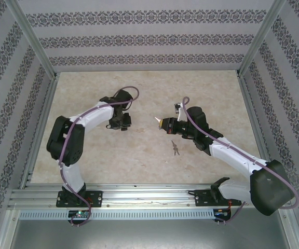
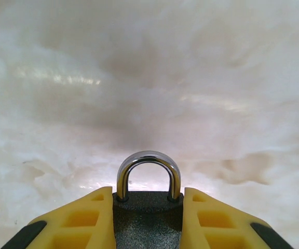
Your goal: Unlock with the key
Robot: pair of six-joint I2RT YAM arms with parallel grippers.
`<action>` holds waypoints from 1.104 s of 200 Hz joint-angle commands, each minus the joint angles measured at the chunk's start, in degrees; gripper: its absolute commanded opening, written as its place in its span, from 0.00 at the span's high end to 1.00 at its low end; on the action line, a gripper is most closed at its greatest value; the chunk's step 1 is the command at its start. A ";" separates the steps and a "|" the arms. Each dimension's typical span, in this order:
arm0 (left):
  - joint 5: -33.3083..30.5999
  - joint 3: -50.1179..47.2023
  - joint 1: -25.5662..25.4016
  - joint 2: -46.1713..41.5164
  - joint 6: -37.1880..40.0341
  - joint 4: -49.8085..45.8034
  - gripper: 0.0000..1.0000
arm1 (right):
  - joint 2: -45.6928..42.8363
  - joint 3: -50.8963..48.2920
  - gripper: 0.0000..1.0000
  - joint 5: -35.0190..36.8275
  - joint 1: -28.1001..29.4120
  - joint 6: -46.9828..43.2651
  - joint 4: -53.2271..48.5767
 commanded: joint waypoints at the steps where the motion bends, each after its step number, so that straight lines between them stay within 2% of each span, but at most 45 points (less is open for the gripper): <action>1: 2.68 0.30 1.94 -6.47 -4.58 3.91 0.87 | -0.07 2.63 1.00 1.97 0.20 -2.53 0.22; 33: 8.23 -4.86 5.10 -14.54 -13.08 12.81 0.89 | 0.18 5.09 1.00 5.01 2.42 -5.23 0.00; 81: 10.77 -8.76 5.81 -22.87 -21.96 21.47 0.90 | 2.02 9.48 1.00 9.85 6.30 -9.22 0.50; 157: 8.63 -17.52 6.29 -32.85 -34.77 33.23 0.92 | 5.24 13.98 1.00 17.38 11.92 -11.01 3.96; 221: 9.37 -25.72 6.36 -34.73 -45.96 46.66 0.92 | 9.58 14.65 1.00 25.00 18.25 -11.45 14.05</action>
